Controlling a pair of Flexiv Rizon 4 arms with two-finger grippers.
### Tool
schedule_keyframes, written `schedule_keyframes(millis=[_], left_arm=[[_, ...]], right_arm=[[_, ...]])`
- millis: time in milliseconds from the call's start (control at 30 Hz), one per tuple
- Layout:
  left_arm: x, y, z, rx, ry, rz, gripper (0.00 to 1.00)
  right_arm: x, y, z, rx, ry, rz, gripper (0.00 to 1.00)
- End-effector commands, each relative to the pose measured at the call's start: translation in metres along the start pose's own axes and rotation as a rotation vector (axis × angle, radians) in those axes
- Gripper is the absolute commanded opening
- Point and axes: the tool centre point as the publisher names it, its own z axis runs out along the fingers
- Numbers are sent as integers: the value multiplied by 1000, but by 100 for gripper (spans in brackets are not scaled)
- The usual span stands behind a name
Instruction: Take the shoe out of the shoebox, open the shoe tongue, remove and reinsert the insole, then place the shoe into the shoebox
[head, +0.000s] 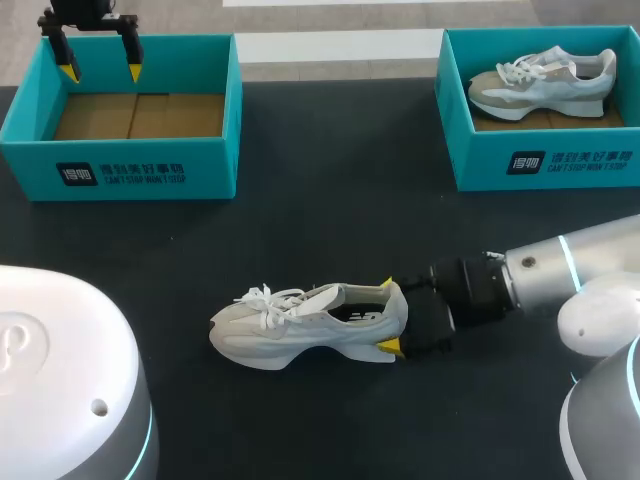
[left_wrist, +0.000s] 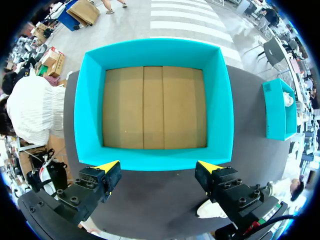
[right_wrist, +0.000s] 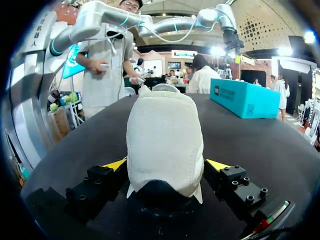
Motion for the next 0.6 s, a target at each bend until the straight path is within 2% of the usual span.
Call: schedule_keyframes(millis=[33,433,467,500,533,600], left_arm=[[0,1,0,0,-1,0,100],[0,1,0,0,-1,0,100],[0,1,0,0,-1,0,100],[0,1,0,0,-1,0,100],[0,1,0,0,-1,0,100],[0,1,0,0,-1,0,100]], right_arm=[[-4,-5,16,-10,-3,-1,100],[-2,-7,30,-5,-3,12,100],[-1,-7,30,3,-7,15,75],[-1,-7,30,5,-10,17,30],[0,-7,30,5,-11,16,0],[0,-7,27,15,-17,12,0]])
